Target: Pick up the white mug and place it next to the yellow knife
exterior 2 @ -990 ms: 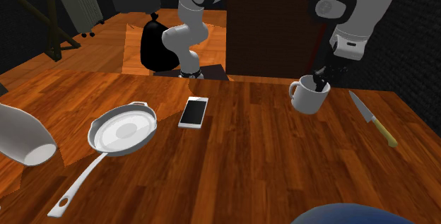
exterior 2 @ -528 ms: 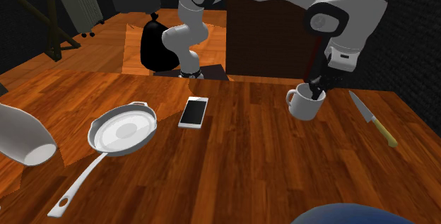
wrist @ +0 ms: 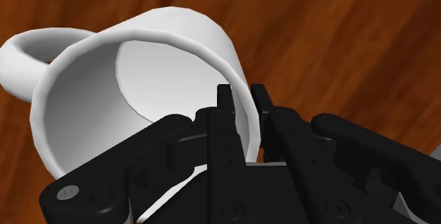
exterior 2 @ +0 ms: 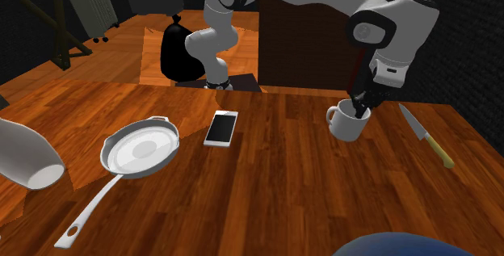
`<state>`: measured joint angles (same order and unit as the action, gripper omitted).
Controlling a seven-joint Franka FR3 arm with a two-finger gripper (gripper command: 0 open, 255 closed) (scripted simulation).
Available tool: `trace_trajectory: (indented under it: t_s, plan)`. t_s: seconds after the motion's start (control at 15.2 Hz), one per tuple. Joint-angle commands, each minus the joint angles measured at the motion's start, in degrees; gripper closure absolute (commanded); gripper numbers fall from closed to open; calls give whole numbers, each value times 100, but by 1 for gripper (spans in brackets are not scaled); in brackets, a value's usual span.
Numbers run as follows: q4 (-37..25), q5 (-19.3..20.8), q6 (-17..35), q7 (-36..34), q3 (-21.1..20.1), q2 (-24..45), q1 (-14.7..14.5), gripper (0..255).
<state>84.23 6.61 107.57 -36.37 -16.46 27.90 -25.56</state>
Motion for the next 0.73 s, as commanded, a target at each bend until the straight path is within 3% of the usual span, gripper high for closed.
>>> trace_trajectory:
  t_s: [0.0,0.07,0.4,0.66]
  plan:
    - [-1,0,1,0,0,-1,0,255]
    - [-1,0,1,0,0,-1,0,0]
    - [-1,0,1,0,0,-1,0,0]
    - [-669,-27,-706,29,-18,-45,-33,0]
